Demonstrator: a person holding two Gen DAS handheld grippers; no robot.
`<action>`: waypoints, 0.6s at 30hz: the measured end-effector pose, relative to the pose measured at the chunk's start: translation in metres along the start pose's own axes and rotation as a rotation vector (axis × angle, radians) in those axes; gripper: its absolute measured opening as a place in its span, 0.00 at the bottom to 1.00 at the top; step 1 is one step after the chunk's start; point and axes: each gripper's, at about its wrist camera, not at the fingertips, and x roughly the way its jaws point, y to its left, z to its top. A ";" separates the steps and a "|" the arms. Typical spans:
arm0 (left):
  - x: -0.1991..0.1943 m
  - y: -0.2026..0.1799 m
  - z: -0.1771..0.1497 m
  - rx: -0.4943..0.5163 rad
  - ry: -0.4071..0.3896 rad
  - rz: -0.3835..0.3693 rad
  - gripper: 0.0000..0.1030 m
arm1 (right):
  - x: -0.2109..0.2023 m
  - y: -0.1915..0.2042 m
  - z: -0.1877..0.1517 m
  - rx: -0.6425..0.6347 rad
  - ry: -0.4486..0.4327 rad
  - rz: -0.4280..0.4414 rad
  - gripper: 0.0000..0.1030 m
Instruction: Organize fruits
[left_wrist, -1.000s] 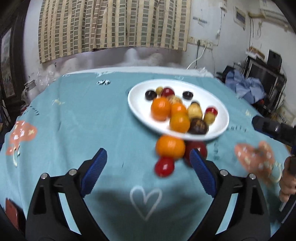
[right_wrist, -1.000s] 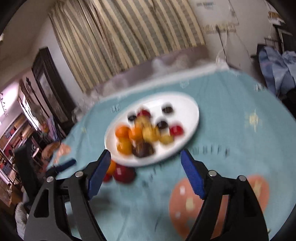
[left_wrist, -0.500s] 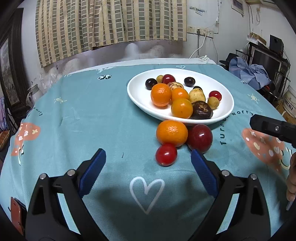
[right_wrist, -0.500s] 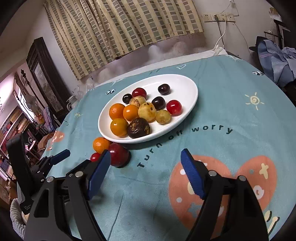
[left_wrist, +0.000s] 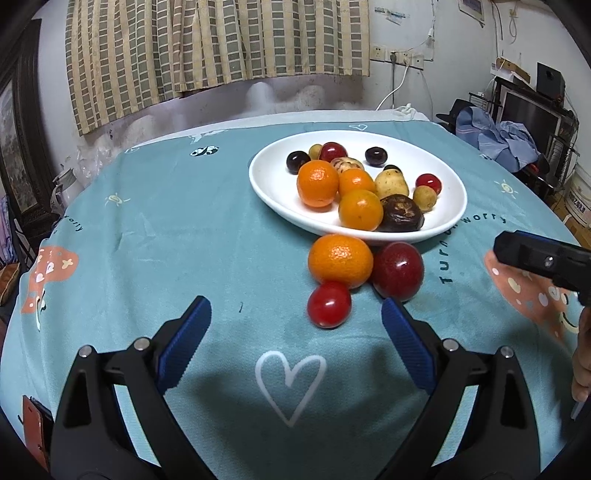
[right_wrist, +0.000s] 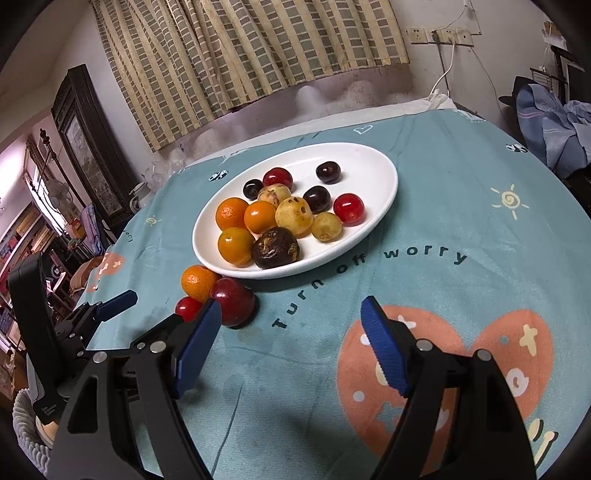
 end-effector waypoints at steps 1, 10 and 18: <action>-0.001 0.003 0.000 0.006 0.000 -0.013 0.92 | 0.000 0.000 0.000 -0.002 0.001 -0.002 0.76; -0.012 0.050 -0.002 -0.079 -0.002 -0.007 0.92 | 0.002 -0.011 0.003 0.042 0.013 -0.020 0.76; 0.011 0.001 -0.003 0.098 0.056 -0.017 0.92 | 0.001 -0.014 0.005 0.056 0.016 -0.013 0.76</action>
